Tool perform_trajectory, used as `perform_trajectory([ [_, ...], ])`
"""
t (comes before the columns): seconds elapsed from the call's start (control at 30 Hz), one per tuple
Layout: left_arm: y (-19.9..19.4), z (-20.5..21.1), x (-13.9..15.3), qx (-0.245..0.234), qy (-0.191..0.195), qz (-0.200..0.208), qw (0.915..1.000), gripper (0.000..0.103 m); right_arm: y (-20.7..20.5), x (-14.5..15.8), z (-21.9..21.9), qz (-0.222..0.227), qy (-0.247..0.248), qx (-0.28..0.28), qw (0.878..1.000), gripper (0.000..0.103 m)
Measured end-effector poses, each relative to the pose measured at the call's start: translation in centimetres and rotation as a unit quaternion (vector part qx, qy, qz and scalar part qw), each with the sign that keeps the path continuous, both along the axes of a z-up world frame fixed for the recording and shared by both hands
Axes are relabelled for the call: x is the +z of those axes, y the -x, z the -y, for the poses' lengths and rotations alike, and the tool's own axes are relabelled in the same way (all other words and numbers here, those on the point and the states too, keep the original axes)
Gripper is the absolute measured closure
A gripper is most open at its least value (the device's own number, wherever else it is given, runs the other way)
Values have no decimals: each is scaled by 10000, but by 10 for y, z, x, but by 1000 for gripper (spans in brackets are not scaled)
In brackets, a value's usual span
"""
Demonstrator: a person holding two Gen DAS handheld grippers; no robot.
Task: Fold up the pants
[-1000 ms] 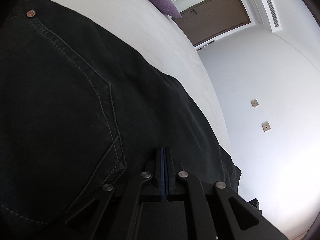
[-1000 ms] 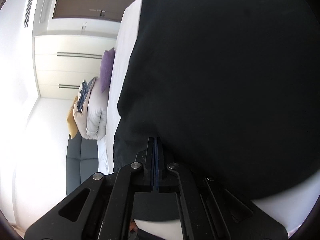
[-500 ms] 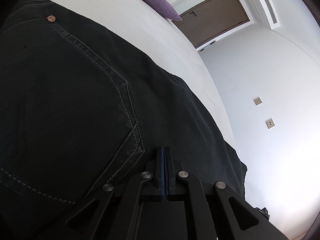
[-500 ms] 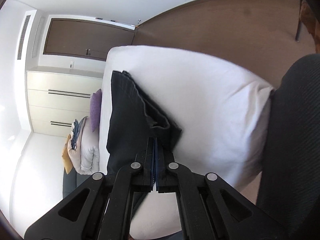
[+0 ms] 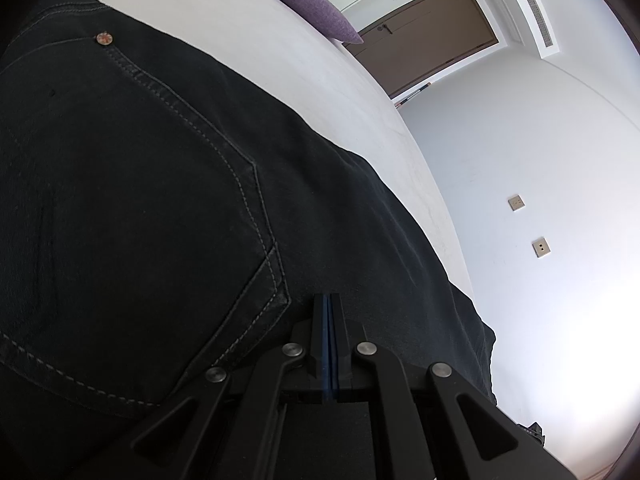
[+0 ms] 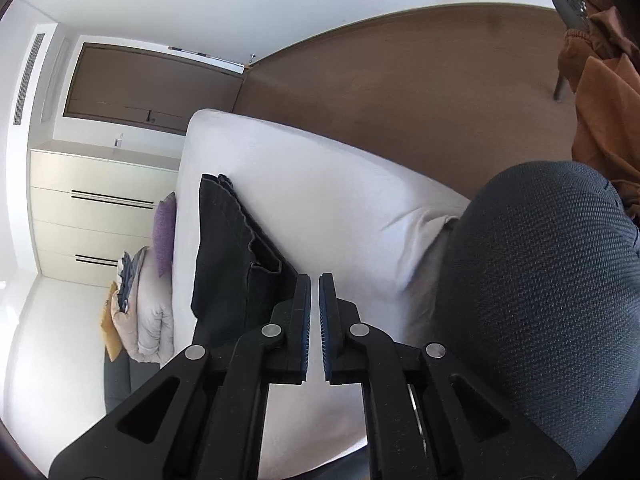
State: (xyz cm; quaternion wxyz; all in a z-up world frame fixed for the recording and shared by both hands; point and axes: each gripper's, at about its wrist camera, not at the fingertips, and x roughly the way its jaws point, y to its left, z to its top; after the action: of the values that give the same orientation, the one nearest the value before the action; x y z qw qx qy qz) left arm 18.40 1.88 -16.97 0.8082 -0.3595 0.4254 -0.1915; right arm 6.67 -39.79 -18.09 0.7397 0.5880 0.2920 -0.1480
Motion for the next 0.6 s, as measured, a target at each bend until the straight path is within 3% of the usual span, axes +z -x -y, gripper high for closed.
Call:
perform_trajectory([
  [0.07,0,0,1,4,-3,-2,10000,98,3,2,-5,210,-78,-13,9997,90],
  [0.13,0,-1,1,1,-5,-2,10000,98,4,2,-6,351,-190,-34,9992,54],
  [0.2,0,-2,1,2,-5,-6,10000,98,-1,3,-10,529,-264,2,9982,49],
  [0.6,-2,-4,1,-12,-7,0,10000,98,-16,-7,-9,1047,-794,-37,9913,52],
])
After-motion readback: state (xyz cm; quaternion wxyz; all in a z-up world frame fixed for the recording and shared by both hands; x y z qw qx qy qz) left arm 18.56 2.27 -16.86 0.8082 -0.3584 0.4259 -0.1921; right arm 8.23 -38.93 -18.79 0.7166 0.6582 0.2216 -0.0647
